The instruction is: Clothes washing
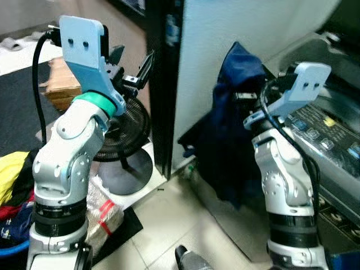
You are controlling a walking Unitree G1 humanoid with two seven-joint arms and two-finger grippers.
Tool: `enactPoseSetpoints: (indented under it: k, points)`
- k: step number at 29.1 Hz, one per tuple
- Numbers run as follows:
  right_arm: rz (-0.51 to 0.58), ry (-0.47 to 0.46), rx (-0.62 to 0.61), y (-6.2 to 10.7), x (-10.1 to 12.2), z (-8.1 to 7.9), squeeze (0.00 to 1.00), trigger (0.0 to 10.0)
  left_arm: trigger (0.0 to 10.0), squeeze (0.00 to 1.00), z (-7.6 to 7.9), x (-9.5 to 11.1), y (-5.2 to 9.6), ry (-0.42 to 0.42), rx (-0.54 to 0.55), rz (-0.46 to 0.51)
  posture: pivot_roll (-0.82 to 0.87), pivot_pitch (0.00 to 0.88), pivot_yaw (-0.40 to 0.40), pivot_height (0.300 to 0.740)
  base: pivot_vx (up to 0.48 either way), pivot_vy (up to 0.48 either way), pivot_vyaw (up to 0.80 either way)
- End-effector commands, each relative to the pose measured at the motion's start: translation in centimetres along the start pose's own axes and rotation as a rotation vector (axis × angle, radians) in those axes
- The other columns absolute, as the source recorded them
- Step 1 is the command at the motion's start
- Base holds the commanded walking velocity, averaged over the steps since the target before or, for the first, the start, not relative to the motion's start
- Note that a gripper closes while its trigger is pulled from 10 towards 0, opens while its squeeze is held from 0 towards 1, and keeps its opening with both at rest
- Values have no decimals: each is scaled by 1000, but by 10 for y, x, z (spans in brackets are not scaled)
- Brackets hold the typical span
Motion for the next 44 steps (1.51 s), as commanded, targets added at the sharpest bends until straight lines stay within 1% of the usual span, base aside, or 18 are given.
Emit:
enactPoseSetpoints:
  k: [1,23,29,44]
  points:
    - [38,-17,15,-1,7,-5,0,10000,10000,0,-1,-1,1,-2,5,-10,58,61,37,740,0,0,-800]
    - [29,-45,-8,-2,5,-1,0,10000,10000,0,-1,-2,1,-1,15,-18,59,60,34,740,0,0,-800]
    - [26,-55,-19,-3,5,1,0,10000,10000,0,-2,-2,1,3,18,-19,59,58,32,740,0,0,0]
    - [20,-44,-59,-4,4,8,0,10000,10000,0,-2,-2,0,8,23,-17,57,45,29,740,0,0,-800]
Point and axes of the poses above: a point about 5 cm out from each wrist's last joint towards the gripper, its own y axis pointing back from the gripper into the wrist, its own x axis along the axis of the wrist's last joint, z = x × y, the point moved 1 cm from there along -y, pointing out of the wrist towards the gripper, and after that the axes turned 11 degrees about -y, right-handed, at the moved point
